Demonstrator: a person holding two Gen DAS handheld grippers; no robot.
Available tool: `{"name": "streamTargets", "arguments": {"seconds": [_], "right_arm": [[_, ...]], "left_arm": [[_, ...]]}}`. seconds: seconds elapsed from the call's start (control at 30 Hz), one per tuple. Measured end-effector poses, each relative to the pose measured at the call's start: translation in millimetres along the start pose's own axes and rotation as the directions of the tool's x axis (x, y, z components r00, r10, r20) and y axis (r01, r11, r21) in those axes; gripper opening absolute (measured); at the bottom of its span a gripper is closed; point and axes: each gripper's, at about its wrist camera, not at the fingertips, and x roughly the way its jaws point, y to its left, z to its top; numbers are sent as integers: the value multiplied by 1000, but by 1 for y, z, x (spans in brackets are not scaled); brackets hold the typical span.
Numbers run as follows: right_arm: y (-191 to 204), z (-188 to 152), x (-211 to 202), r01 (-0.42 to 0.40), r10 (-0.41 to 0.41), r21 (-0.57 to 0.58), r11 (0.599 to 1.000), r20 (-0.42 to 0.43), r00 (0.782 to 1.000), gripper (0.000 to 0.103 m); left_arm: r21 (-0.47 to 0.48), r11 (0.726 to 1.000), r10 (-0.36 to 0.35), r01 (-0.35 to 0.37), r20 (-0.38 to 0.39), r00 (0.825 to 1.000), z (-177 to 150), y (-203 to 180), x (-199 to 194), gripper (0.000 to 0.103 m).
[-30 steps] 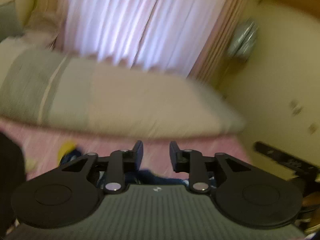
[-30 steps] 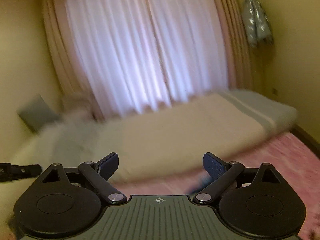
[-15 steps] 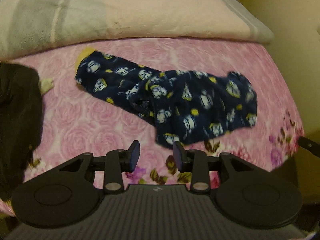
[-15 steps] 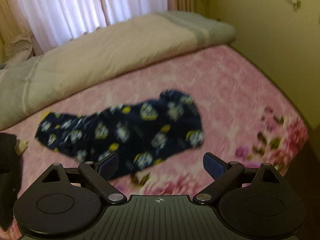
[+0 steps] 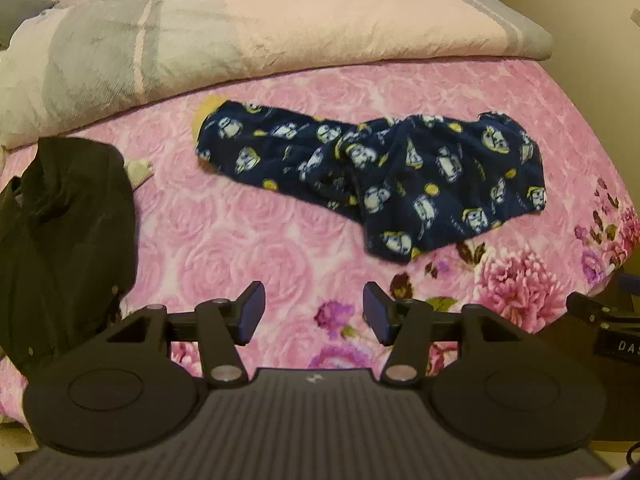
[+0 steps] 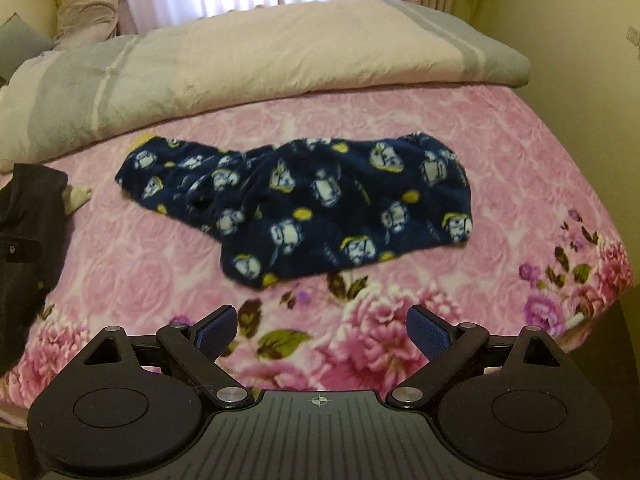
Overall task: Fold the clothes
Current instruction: 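Open both grippers and move them over the spread pants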
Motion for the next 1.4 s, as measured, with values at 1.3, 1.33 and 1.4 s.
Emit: {"name": "streamTargets", "arguments": {"seconds": [1.3, 1.33, 1.4], "right_arm": [[-158, 87, 66, -151, 147, -313, 938, -39, 988, 94], [-158, 87, 68, -164, 157, -332, 929, -47, 986, 94], [-159, 87, 74, -188, 177, -369, 910, -63, 982, 94]], "left_arm": [[-414, 885, 219, -213, -35, 975, -1, -131, 11, 54], [-427, 876, 228, -225, -45, 973, -5, -132, 10, 54], [-447, 860, 242, -247, -68, 968, -13, -132, 9, 54]]}}
